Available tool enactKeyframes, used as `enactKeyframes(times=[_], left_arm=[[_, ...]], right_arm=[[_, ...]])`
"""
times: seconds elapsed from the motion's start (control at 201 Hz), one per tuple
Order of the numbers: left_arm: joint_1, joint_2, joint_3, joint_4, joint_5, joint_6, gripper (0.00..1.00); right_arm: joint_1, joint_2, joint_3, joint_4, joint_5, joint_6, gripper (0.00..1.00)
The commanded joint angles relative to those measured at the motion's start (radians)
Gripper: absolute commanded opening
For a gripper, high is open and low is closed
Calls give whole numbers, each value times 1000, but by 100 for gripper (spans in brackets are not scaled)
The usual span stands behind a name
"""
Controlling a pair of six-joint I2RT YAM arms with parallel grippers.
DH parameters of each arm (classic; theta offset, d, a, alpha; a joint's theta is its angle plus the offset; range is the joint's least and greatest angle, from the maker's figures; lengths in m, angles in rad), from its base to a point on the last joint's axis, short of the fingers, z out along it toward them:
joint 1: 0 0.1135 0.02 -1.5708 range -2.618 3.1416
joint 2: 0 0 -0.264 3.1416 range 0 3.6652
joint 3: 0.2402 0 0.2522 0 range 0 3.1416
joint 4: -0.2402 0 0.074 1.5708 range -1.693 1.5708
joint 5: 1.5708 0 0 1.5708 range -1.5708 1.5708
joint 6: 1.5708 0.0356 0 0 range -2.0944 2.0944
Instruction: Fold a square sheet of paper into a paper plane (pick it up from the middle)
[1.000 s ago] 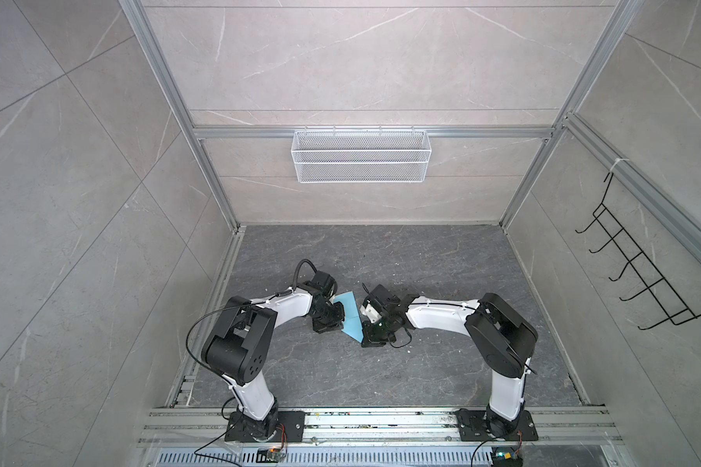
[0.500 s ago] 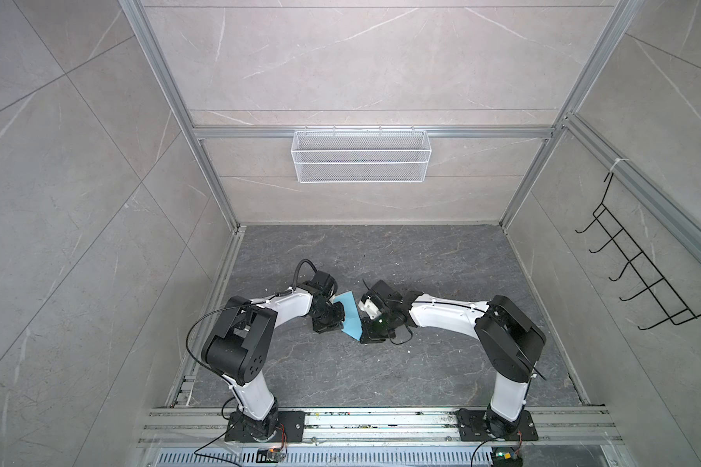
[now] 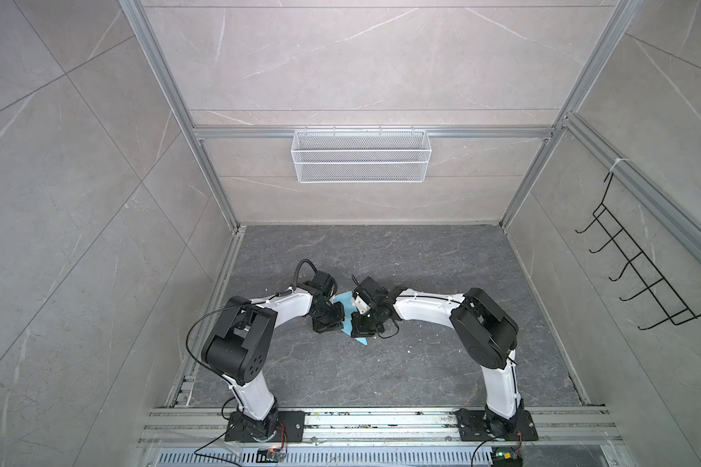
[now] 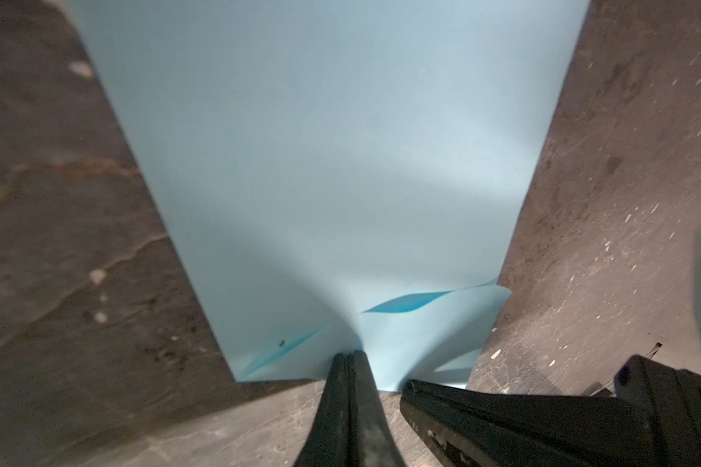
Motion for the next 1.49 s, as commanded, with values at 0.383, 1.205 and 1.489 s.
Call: enactKeyframes(times=[0.383,1.205,1.489], left_arm=[[3,47,-12,-94,-99,18,1],[26,-153,103,41,-2,-80,32],[114,-314,-159,236,39,-156,72]], right_arm=[[-32,-74,-198,-97,59,-10,6],[-39,-305,-225,117,157,-176,29],[-39,-249,-173,163,69,-400,52]])
